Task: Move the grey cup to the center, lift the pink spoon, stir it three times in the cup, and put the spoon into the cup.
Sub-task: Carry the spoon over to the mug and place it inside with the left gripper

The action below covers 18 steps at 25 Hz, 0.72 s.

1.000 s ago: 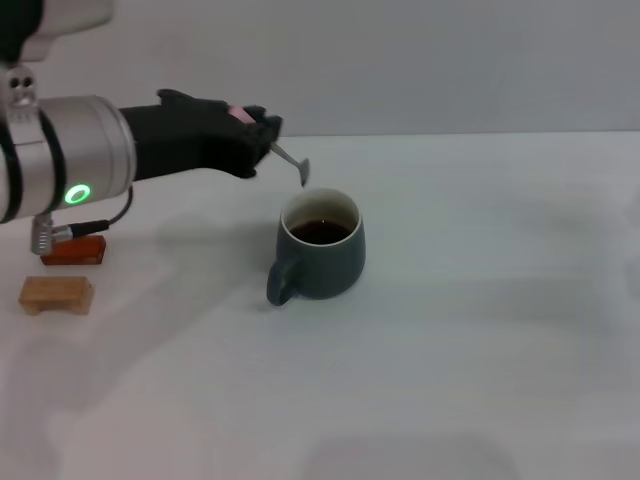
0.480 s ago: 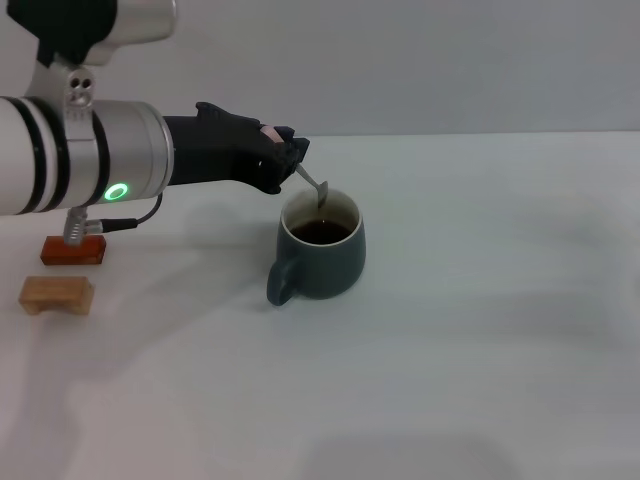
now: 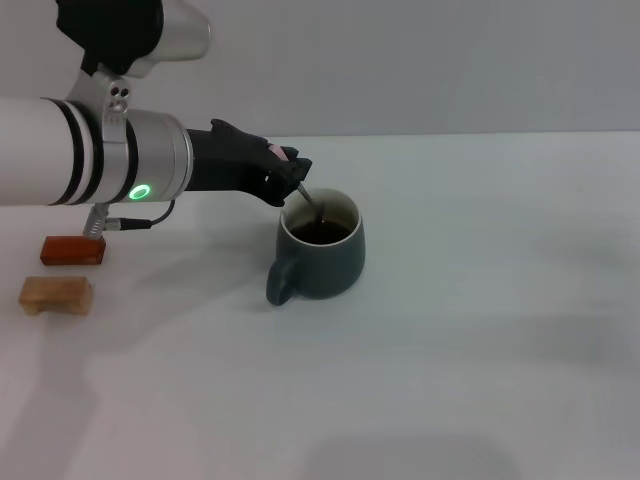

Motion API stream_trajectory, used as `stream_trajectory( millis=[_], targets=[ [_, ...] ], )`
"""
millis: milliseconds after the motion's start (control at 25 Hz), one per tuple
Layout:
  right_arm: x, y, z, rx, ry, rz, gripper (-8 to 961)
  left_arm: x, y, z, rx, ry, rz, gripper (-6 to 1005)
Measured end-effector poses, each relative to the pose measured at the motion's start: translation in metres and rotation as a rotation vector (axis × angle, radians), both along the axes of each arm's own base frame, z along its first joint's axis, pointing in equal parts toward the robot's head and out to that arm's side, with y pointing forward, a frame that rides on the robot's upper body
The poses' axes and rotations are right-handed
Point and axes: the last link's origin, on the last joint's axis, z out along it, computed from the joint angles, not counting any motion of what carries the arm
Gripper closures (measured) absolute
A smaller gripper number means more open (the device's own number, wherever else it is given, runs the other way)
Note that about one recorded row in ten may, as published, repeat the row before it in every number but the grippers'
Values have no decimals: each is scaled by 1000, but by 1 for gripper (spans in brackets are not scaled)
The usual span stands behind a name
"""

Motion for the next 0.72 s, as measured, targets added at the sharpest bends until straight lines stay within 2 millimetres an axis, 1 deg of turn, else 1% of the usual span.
stream_trajectory(
  millis=[320,560,720],
  targets=[
    [4,-6,-1,0,7,-13,933,-1,9,-7,-28,28,-7,854],
    [2,-6,-2,-4,9,-5,932,-7,18,-12,-46,50,5,855],
    [1,-5,-2,-3,9,-4,932,-14,22,-9,-31,72,20,855]
  ],
)
